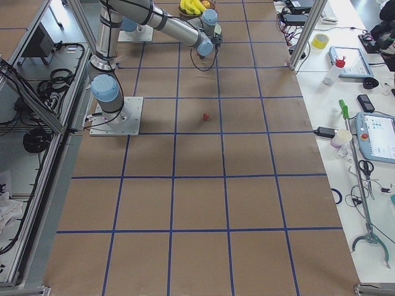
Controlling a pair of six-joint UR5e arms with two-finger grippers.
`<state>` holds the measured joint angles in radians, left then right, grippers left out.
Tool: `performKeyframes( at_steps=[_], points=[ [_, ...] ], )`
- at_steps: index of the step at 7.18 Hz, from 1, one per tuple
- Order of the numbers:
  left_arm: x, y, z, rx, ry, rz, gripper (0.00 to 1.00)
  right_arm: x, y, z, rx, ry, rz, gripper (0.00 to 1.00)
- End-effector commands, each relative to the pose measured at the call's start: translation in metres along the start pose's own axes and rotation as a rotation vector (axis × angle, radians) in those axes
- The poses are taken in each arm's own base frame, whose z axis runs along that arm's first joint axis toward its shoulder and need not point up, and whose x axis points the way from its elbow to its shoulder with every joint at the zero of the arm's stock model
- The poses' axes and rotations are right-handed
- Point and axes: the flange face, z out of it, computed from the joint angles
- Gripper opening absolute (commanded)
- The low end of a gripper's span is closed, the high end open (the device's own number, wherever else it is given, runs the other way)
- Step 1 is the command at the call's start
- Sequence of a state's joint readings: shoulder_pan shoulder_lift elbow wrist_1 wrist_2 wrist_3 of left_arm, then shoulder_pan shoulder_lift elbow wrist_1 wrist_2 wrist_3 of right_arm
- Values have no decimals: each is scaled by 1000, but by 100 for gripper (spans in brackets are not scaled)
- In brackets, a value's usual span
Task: Collect all strawberries into plate
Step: 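Carry the second strawberry and release it beside the first, then reach the right gripper to the last strawberry and grasp it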
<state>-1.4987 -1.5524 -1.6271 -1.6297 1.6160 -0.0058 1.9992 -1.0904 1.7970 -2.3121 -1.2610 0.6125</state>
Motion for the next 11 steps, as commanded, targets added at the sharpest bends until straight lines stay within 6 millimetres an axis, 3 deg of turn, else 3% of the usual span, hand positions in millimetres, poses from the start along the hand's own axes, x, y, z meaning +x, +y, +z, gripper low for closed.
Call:
performKeyframes(
  at_steps=[1,2,3,4,6,7,8,10,11],
  points=[
    [0,0,-1,2,1,0,100,22,-10,-26,84,132,-149,100],
    [0,0,0,0,1,0,100,60,-26,-67,99,269,-191,100],
    [0,0,0,0,1,0,100,109,-54,-111,131,271,-107,100],
    [0,0,0,0,1,-2,100,170,-81,-138,124,267,-73,100],
    [0,0,3,-6,1,0,100,294,-96,-137,24,276,-248,97],
    [1,1,4,-9,0,2,100,342,-99,-143,12,264,-311,96],
    [0,0,3,-6,-1,0,100,378,-106,-147,17,276,-403,95],
    [0,1,4,-9,-2,0,100,389,-85,-116,-4,273,-397,82],
    [0,1,5,-11,-2,0,100,391,-83,-113,12,297,-397,54]
  ],
)
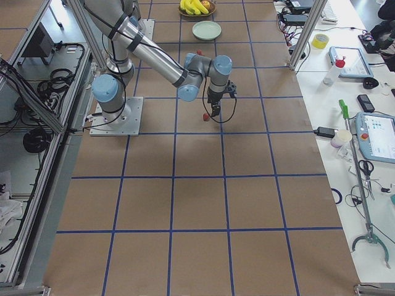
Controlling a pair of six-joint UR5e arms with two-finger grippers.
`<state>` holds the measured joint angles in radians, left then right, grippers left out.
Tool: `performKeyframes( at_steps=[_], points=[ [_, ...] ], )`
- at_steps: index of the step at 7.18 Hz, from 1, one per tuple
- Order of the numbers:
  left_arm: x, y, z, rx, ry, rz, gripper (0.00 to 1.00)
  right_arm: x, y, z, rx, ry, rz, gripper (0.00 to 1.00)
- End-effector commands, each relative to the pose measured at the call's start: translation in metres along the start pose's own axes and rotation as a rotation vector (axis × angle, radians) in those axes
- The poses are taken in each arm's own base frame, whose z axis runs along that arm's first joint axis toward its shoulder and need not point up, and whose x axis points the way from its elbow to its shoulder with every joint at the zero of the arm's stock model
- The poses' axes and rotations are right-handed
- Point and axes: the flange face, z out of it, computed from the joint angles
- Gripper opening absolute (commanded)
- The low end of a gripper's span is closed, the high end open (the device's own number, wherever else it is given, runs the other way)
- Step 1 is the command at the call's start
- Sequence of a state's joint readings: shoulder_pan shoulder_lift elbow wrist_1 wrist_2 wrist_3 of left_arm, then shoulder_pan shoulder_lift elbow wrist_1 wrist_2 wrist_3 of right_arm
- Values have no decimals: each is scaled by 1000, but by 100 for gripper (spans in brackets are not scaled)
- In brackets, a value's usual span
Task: Collect all strawberries into plate
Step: 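Reach the right gripper to the last strawberry and grasp it, then carry the strawberry and release it next to the other two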
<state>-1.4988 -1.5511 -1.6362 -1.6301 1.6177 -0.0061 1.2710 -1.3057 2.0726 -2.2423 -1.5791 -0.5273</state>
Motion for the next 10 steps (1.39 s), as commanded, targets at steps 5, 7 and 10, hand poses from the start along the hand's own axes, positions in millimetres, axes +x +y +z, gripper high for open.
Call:
performKeyframes(
  at_steps=[5,7,10],
  points=[
    [0,0,-1,4,-2,9,100,-9,5,-1,-3,-3,78,5],
    [0,-1,-1,8,-2,15,100,-145,-23,-39,19,-30,179,6],
    [-1,0,-6,19,-4,14,100,-319,-52,-28,-37,-308,418,10]
  ],
)
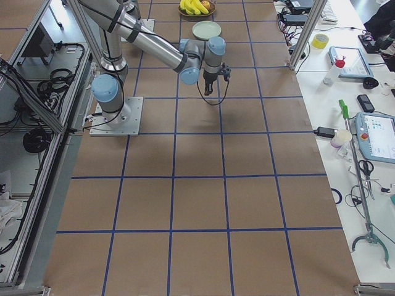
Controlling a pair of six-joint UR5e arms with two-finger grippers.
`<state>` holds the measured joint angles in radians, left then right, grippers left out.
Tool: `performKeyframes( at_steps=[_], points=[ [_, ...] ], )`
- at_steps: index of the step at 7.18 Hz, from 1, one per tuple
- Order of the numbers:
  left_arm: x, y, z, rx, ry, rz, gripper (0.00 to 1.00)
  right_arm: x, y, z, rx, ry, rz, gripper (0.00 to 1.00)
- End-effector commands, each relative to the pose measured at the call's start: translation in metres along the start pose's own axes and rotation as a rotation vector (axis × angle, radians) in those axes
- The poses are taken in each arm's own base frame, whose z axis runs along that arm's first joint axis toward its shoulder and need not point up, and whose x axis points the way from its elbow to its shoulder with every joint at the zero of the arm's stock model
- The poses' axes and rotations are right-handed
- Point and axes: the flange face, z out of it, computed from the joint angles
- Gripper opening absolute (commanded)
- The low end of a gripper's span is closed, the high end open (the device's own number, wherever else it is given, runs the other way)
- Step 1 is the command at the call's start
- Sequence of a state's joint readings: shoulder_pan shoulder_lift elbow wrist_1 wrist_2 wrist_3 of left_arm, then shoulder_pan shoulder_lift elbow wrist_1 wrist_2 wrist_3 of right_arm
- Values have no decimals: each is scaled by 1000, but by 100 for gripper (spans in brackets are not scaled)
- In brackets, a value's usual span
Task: Collect all strawberries into plate
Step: 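Carry the strawberry and release it next to the other two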
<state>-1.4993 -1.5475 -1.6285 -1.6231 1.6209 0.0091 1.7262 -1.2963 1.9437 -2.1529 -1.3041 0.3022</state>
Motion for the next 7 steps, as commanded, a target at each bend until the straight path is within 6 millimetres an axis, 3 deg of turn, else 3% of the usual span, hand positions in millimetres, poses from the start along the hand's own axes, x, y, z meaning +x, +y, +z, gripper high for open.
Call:
performKeyframes(
  at_steps=[1,2,3,4,5,6,7],
  points=[
    [1,1,0,1,2,2,100,-95,24,36,-28,-75,69,13],
    [1,1,1,-2,1,1,100,-110,24,53,-74,-159,70,11],
    [2,2,4,-8,2,3,100,-108,32,65,-112,-178,81,14],
    [1,-1,-3,21,5,0,100,-101,39,73,-134,-160,89,51],
    [1,-2,-4,30,2,1,100,-94,51,85,-156,-146,92,67],
    [0,-2,-5,32,2,0,100,-96,51,85,-156,-152,90,100],
    [0,-2,-4,32,2,1,100,-98,48,78,-137,-149,82,100]
  ],
)
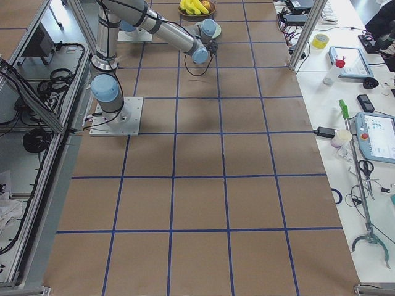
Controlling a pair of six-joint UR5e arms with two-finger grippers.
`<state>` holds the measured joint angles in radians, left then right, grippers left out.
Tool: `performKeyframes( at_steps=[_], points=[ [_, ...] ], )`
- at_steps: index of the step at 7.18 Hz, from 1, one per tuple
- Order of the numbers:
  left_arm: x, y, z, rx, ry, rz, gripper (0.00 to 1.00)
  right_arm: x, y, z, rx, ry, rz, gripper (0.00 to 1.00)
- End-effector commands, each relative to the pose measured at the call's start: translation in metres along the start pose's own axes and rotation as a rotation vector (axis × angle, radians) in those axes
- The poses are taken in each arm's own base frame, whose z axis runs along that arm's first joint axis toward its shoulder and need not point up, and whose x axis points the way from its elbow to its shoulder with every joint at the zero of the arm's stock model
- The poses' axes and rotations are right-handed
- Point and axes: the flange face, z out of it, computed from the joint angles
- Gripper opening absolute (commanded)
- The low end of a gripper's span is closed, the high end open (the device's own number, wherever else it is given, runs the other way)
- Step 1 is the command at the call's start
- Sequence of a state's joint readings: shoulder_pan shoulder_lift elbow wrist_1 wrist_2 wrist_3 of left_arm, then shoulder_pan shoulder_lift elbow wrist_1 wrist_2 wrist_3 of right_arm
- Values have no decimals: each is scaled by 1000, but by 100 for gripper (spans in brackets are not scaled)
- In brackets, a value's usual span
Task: Collect all strawberries into plate
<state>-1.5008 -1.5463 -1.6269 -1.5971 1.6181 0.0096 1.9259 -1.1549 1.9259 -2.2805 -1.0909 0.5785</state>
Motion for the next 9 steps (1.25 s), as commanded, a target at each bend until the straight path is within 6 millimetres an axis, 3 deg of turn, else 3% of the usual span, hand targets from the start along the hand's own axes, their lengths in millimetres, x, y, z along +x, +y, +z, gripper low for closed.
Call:
performKeyframes(
  at_steps=[1,2,3,4,6,8,9],
  points=[
    [0,0,1,1,-2,1,100,-8,1,-43,101,18,-83,100],
    [1,-1,4,-5,1,4,100,16,-11,-92,217,144,-105,100],
    [0,-3,11,-19,0,3,100,37,-21,-141,246,152,-89,100],
    [0,-4,17,-33,0,2,100,46,-25,-182,261,167,-82,100],
    [0,-1,21,-43,-3,1,100,31,-12,-275,353,260,-173,100],
    [2,-10,46,-68,14,-6,100,4,19,-368,331,371,-158,100],
    [10,-11,64,-66,16,6,100,0,37,-383,337,372,-208,100]
  ],
)
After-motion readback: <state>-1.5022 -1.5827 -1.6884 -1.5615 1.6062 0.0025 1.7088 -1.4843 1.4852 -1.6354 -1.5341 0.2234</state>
